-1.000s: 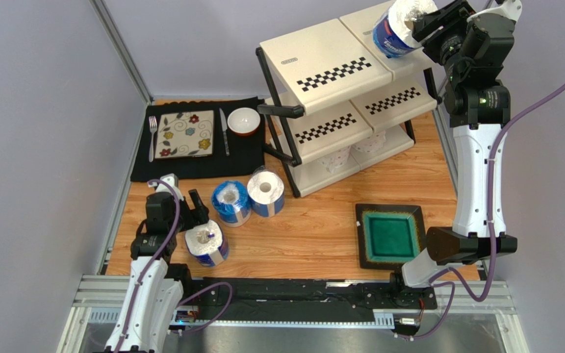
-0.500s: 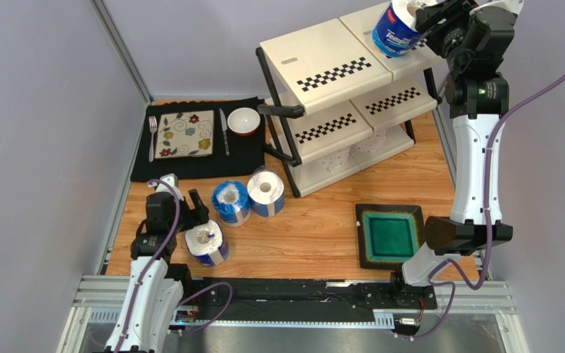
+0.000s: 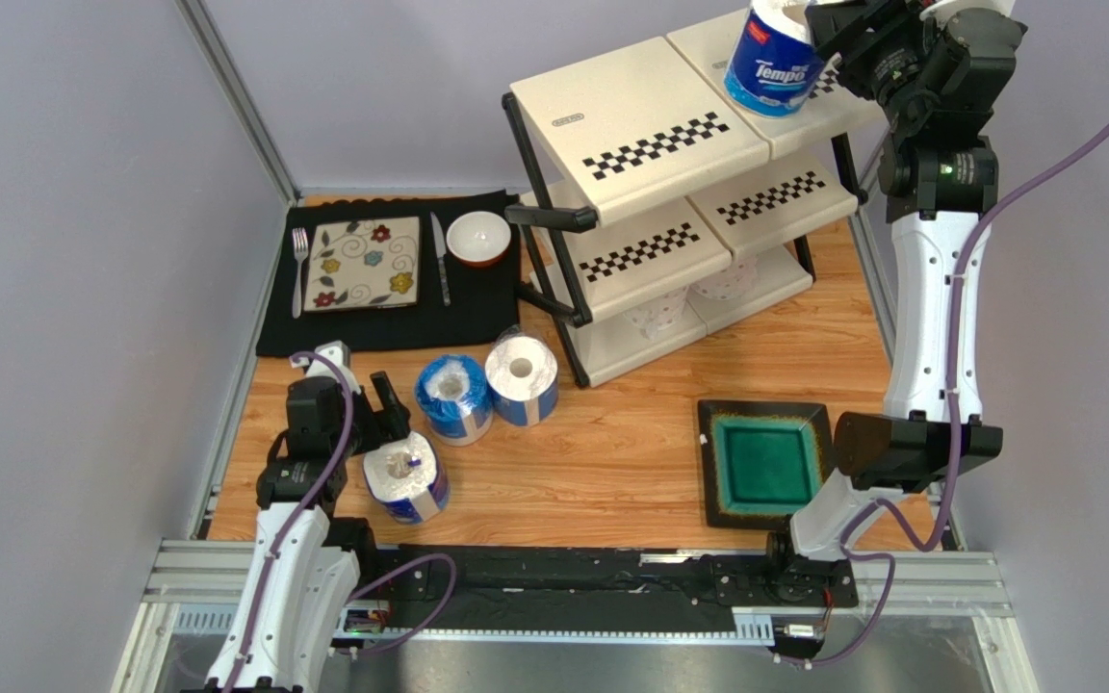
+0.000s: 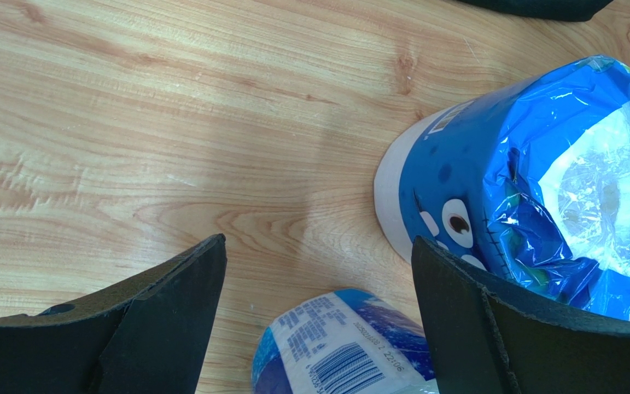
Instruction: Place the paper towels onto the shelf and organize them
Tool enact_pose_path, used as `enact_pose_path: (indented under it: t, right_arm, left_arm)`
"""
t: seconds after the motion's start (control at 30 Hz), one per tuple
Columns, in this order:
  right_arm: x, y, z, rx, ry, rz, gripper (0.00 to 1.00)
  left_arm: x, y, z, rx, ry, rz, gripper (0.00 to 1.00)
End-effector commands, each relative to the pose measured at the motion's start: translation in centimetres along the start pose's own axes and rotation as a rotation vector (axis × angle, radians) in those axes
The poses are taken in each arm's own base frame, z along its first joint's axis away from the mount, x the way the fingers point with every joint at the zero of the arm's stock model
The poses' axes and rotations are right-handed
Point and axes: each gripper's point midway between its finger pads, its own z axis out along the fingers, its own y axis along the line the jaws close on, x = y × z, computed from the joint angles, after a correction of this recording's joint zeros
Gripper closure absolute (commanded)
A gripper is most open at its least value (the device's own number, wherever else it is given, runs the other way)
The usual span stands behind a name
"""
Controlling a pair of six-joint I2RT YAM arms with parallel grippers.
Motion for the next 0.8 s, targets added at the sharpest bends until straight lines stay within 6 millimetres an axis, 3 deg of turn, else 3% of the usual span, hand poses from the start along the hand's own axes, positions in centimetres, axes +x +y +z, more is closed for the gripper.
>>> enact_pose_path:
  t: [0.0, 0.27, 0.6, 0.63, 0.67, 0.77]
  right_arm:
    - [-0.5, 2.3, -0.1, -0.139, -0.008, -0.014, 0.38]
    - [-1.1, 3.6, -0.3, -0.212, -0.025, 0.013, 0.32]
    - [-4.9, 6.3, -2.5, -0.284, -0.181, 0.011, 0.25]
    - [-4.6, 5.8, -2.5, -0.273, -0.182, 0.013, 0.25]
    - [-5.6, 6.7, -3.8, -0.288, -0.216, 0.004, 0.24]
    - [-5.1, 5.4, -4.8, -0.236, -0.237, 0.026, 0.24]
  left_arm:
    - [-0.3, -0.2, 0.1, 0.013, -0.010, 0.014, 0.09]
    - [-0.3, -0.2, 0.1, 0.011, -0.011, 0.014, 0.08]
    - [-0.3, -0.2, 0.0, 0.010, -0.012, 0.013, 0.09]
    - [-0.3, -0.2, 0.0, 0.010, -0.012, 0.015, 0.09]
    - [-0.3, -0.2, 0.0, 0.011, -0.014, 0.015, 0.08]
    - [-0.4, -0.1, 0.0, 0.007, -0.018, 0.012, 0.08]
